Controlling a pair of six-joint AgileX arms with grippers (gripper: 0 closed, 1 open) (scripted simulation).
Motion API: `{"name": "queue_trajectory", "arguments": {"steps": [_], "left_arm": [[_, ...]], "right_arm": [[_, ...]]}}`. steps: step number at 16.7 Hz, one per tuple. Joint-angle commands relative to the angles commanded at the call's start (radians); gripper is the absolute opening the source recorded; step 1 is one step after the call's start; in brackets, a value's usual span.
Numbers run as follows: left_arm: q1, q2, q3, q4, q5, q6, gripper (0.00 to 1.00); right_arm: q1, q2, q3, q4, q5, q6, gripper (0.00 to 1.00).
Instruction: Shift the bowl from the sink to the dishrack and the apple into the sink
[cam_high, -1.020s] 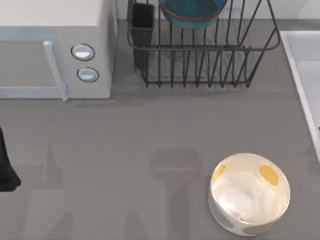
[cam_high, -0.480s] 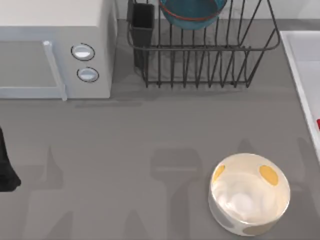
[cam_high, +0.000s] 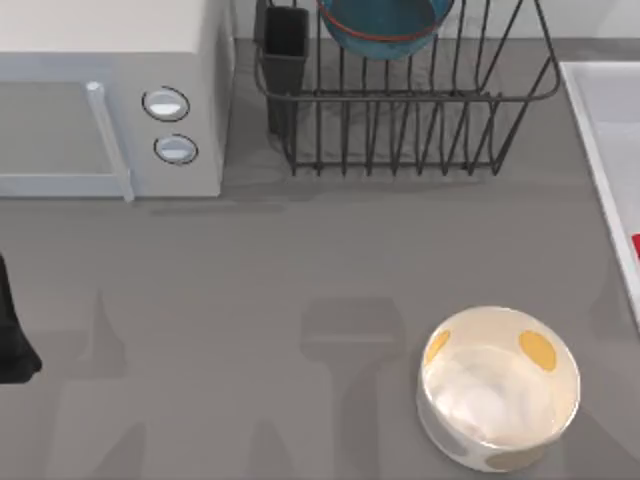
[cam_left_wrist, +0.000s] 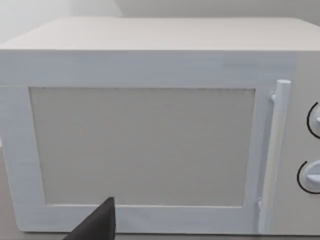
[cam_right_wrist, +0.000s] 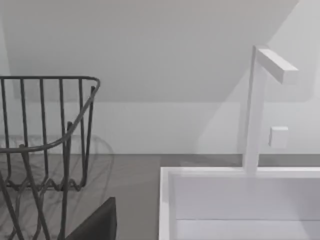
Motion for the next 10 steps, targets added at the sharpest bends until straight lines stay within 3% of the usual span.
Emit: {"name": "queue_trajectory", "arguments": {"steps": [5,10], "left_arm": [[0.0,0.0,0.0,0.0,0.0,0.0,1.0],[0.0,0.0,0.0,0.0,0.0,0.0,1.0]], "right_arm": [[0.091,-0.341,-0.07,-0.282,0.095,-0.009,1.0],[0.119,-0.43,-0.084,-0.359,0.124,-0.015,1.0]]}}
